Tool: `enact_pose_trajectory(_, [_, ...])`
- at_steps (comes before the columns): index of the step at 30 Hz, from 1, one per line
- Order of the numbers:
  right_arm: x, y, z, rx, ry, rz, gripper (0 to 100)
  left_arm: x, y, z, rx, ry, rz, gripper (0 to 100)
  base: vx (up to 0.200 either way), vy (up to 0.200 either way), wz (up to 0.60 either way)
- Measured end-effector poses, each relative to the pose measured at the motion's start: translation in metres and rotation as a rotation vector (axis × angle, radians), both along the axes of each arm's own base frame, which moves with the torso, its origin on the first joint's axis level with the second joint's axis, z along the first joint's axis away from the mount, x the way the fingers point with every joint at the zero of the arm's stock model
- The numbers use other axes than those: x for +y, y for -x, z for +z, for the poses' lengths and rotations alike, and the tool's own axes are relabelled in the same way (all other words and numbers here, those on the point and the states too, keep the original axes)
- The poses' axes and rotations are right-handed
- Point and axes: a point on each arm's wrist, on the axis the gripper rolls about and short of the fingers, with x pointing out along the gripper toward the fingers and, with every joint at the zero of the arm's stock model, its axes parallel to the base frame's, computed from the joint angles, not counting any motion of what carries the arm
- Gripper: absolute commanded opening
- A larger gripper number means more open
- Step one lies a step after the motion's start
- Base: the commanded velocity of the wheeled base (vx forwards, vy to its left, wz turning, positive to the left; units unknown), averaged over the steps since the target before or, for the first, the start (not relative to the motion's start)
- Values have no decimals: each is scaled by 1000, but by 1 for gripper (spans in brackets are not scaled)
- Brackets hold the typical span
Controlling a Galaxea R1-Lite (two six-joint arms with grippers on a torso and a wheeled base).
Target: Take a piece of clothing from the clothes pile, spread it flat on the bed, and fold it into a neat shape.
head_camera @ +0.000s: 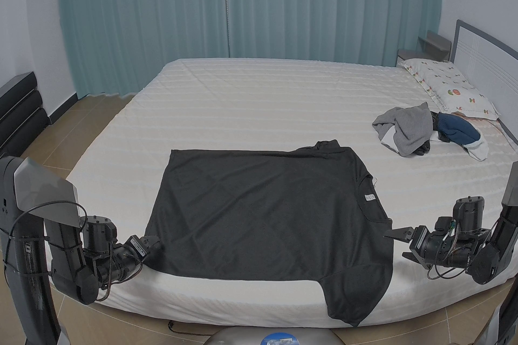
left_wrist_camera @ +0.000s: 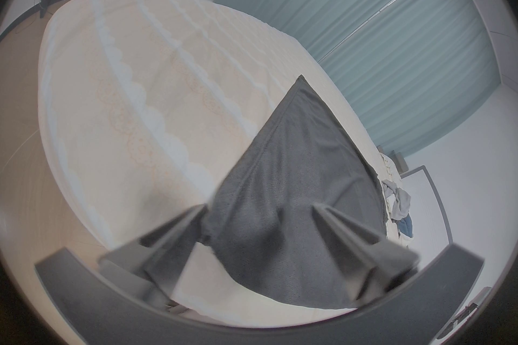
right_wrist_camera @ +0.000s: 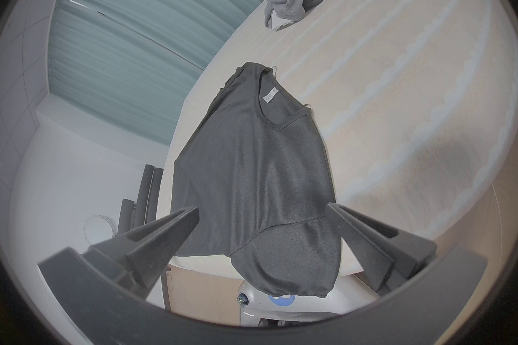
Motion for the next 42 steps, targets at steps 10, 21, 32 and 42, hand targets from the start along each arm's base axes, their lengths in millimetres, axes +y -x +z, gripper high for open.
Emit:
enact_pose_trajectory(10, [-2,0,0,-1,9,-6,100,5,11,-1,28,-18,34,0,0,0,0])
enact_pose_trajectory(21, [-1,-2,-9,19,50,25,100,11,16,4,30,-23,44,0,0,0,0])
enact_pose_trajectory(32, [4,-29,-38,68,109,-19,100,11,18,5,33,-12,43,0,0,0,0])
enact_pose_trajectory(42, [6,-50,-52,60,115,-28,0,11,18,5,33,-11,42,0,0,0,0])
